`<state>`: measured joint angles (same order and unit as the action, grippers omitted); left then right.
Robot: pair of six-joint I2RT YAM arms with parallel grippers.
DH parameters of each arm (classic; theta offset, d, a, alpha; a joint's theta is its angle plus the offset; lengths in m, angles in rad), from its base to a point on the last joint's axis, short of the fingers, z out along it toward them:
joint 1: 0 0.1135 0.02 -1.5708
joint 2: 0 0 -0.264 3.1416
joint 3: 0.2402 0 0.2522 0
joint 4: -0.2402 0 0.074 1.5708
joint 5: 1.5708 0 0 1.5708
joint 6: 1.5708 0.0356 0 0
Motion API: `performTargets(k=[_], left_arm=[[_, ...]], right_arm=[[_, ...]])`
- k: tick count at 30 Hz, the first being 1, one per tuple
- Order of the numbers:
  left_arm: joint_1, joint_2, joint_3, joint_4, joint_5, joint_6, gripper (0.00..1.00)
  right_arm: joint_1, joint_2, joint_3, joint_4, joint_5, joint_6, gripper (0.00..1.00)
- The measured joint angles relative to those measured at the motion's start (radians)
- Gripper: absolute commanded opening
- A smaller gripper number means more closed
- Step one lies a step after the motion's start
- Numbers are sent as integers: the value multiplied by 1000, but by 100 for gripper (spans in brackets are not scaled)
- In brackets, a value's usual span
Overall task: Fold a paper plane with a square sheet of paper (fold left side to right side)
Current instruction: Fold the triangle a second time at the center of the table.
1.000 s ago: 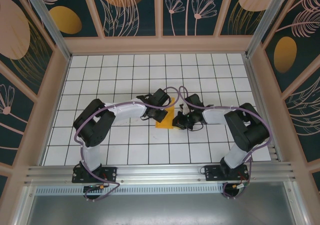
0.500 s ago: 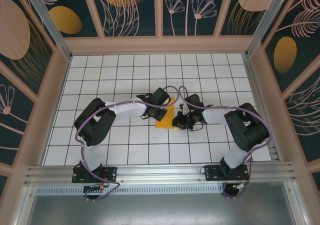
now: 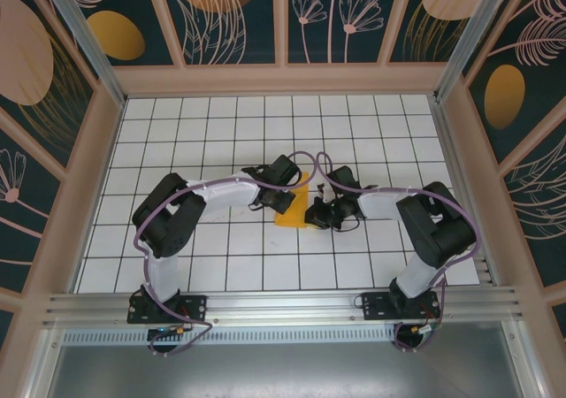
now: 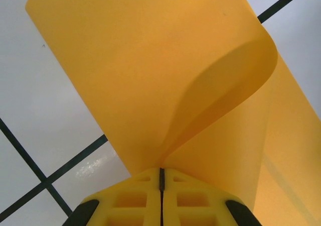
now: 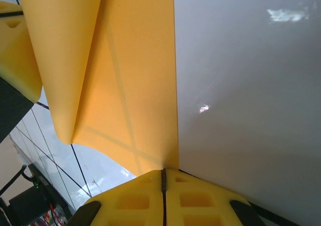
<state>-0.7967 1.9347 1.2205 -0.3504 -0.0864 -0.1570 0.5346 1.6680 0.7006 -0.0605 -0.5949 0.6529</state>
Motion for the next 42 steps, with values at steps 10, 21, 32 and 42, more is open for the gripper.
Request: performTargets(k=[10,21,32,42], left_arm=[[0,16,0,3,19,0,8],[0,16,-3,9,17,0,8],[0,16,-3,10,17,0,7],[0,16,-3,10,18,0,7]], right_arm=[[0,1,3,-1,0,-1,16],[2,0,4,1,0,0,17],[-1,-8,6,0,0,-15,18],[-67,-74,-3,151,-42,64,13]])
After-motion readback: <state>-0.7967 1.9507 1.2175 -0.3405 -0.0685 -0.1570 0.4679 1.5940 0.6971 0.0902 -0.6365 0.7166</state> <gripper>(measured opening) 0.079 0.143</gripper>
